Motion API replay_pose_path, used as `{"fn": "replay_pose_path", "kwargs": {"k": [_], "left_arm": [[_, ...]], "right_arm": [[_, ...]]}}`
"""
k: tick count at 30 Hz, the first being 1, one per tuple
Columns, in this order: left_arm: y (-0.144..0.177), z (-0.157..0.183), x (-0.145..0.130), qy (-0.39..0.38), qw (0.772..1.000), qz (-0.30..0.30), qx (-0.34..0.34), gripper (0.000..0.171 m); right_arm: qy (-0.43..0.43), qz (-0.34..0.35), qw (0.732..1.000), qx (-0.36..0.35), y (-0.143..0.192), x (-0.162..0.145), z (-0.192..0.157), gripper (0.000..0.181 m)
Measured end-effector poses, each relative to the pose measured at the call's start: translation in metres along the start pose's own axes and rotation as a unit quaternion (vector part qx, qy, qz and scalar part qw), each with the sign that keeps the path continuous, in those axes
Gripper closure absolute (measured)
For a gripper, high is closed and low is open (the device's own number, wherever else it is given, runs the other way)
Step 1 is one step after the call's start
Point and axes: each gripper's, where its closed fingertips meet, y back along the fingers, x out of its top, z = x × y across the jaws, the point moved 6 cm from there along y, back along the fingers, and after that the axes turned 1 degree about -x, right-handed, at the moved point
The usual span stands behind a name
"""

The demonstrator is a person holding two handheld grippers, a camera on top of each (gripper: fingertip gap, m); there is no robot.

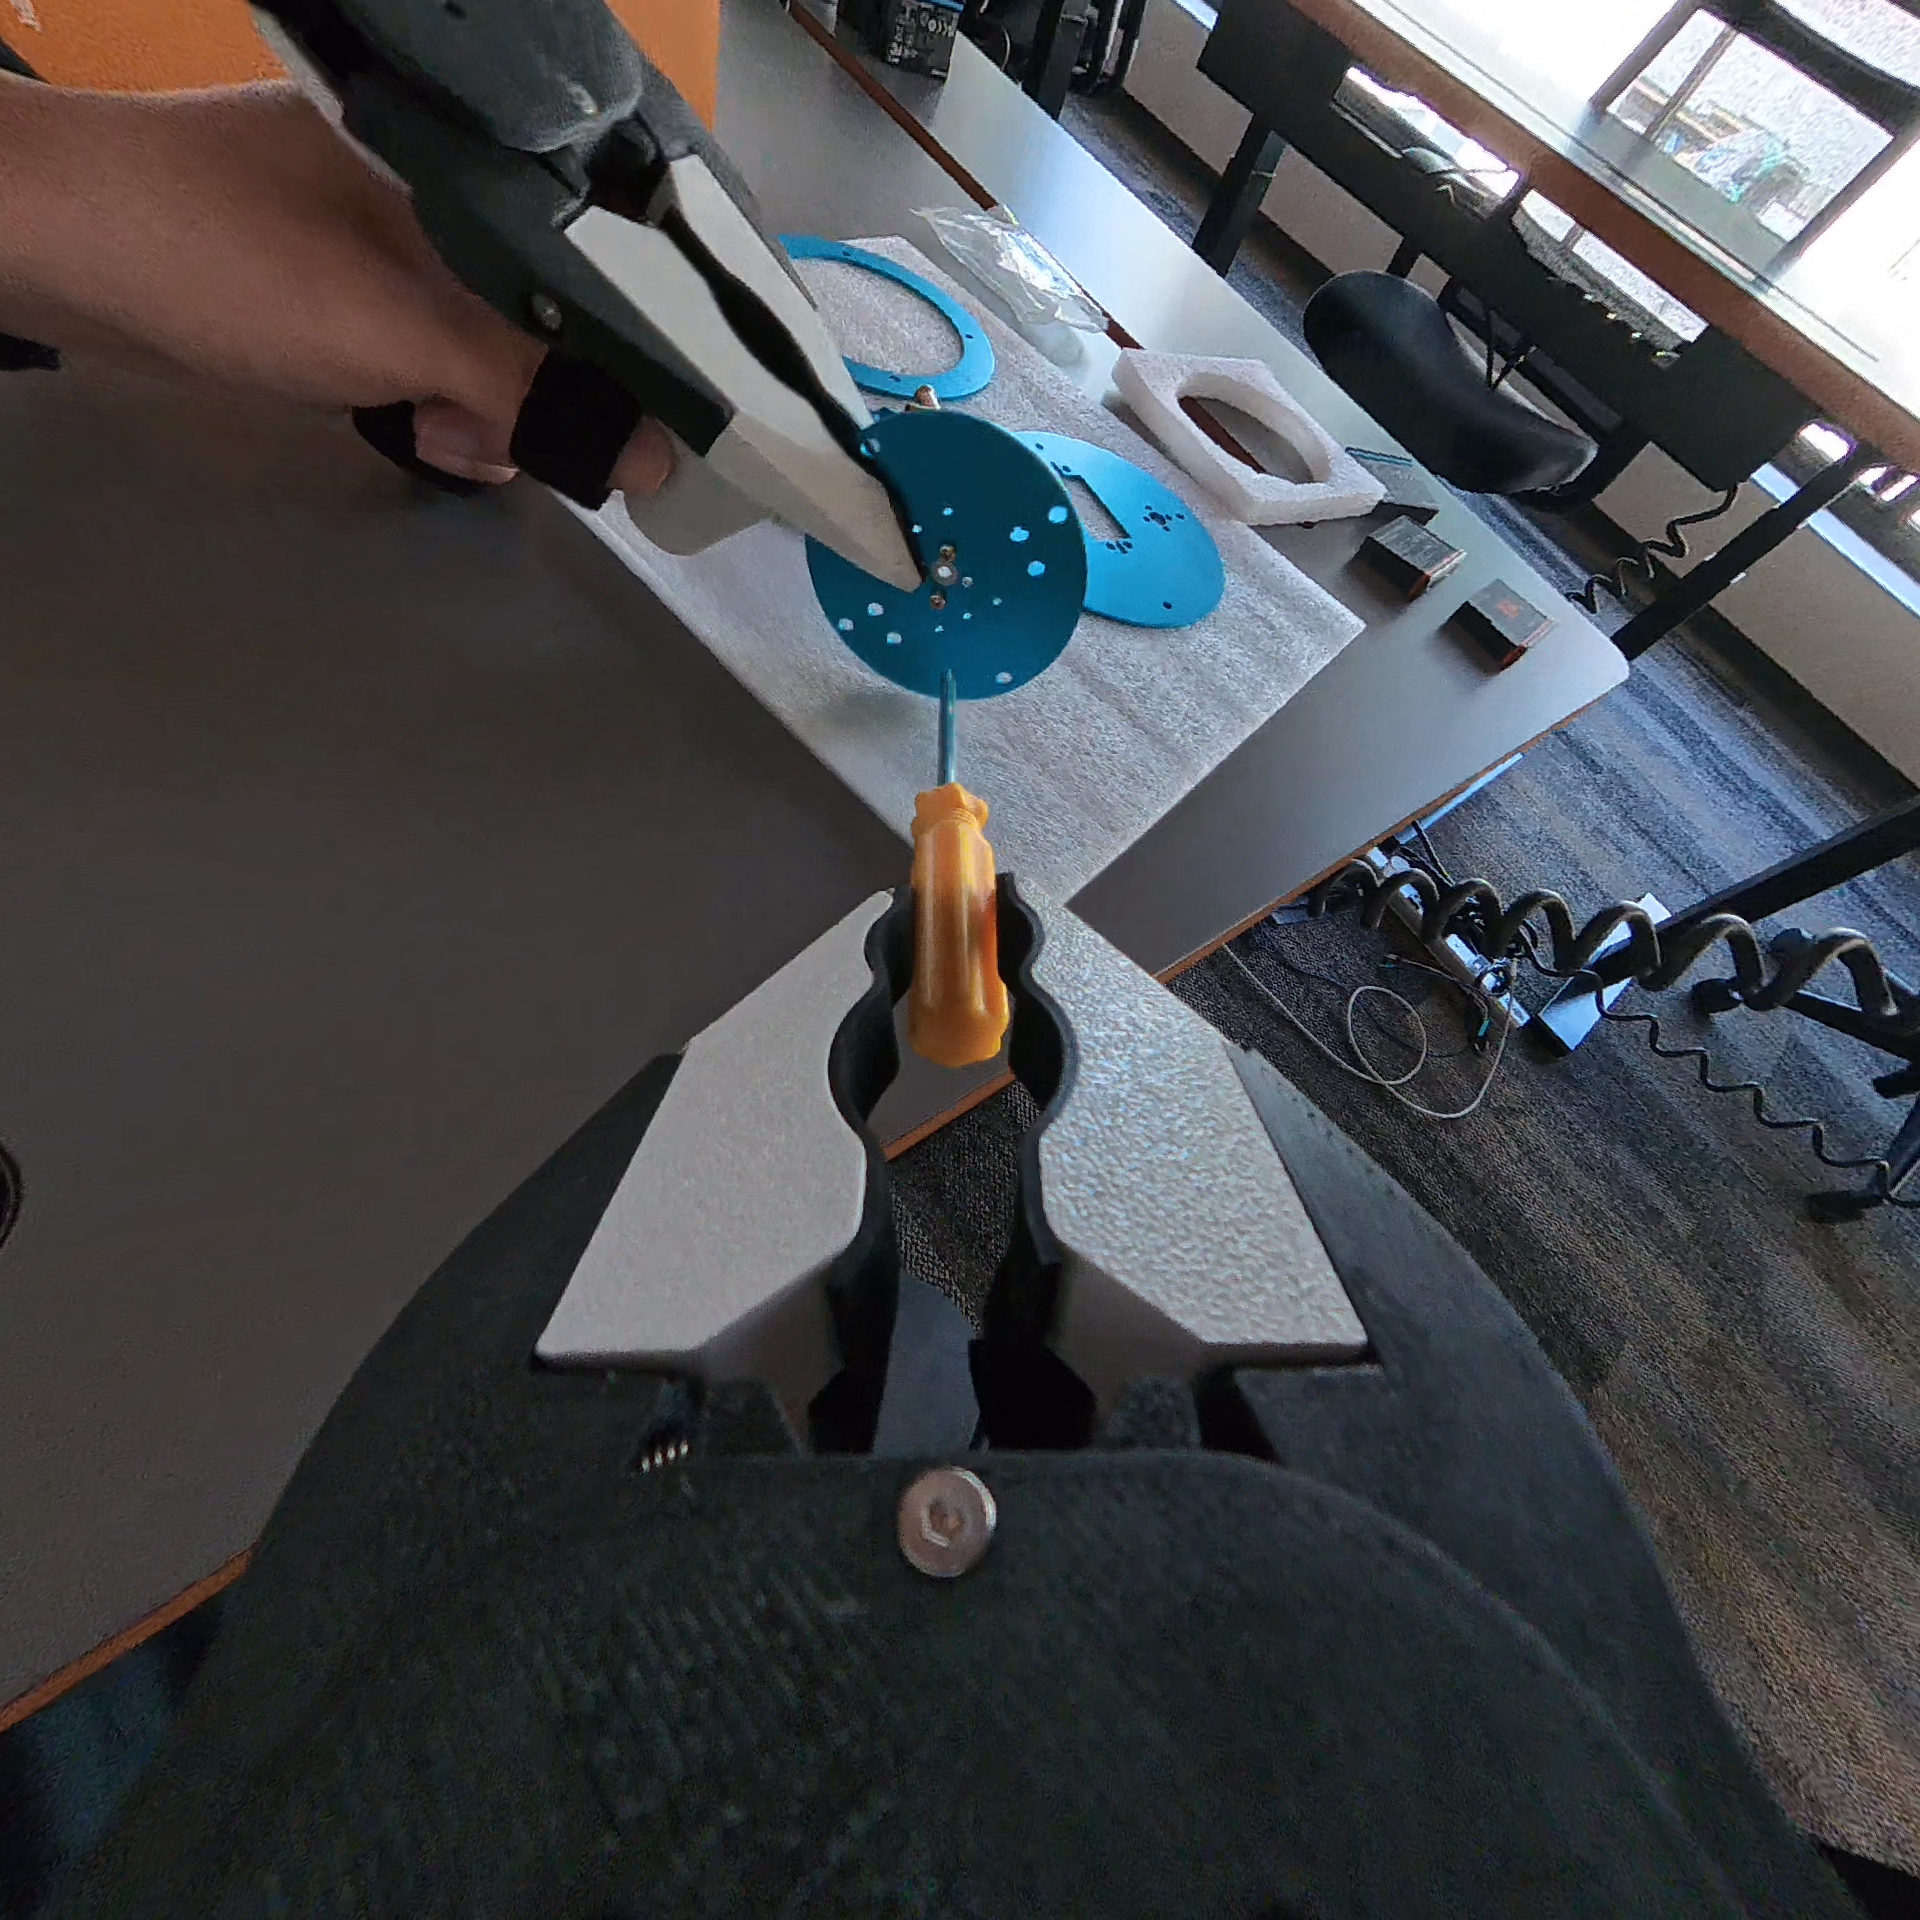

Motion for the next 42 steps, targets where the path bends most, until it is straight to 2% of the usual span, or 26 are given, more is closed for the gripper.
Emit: {"fn": "replay_pose_path", "kwargs": {"k": [5, 9, 17, 30, 33, 37, 42], "left_arm": [[0.007, -0.008, 0.001, 0.095, 0.994, -0.001, -0.050, 0.170], [0.010, -0.013, -0.004, 0.144, 0.987, -0.013, -0.073, 0.170], [0.011, -0.015, -0.008, 0.154, 0.984, -0.034, -0.078, 0.170], [0.011, -0.014, -0.008, 0.147, 0.985, -0.039, -0.077, 0.169], [0.011, -0.012, -0.007, 0.131, 0.988, -0.042, -0.073, 0.169], [0.011, -0.008, -0.005, 0.098, 0.992, -0.049, -0.060, 0.169], [0.011, -0.007, -0.004, 0.086, 0.994, -0.052, -0.053, 0.169]], "right_arm": [[0.039, 0.012, 0.999, -0.002, 0.007, 0.012, -0.008, 0.167], [0.107, 0.024, 0.994, -0.026, 0.011, 0.021, -0.014, 0.167], [0.255, -0.005, 0.965, -0.062, -0.003, 0.019, -0.029, 0.167], [0.290, -0.009, 0.955, -0.062, -0.010, 0.021, -0.032, 0.167], [0.350, -0.019, 0.934, -0.064, -0.009, 0.021, -0.034, 0.166], [0.466, -0.039, 0.880, -0.076, -0.009, 0.023, -0.037, 0.167], [0.492, -0.042, 0.867, -0.066, -0.004, 0.026, -0.041, 0.167]]}}
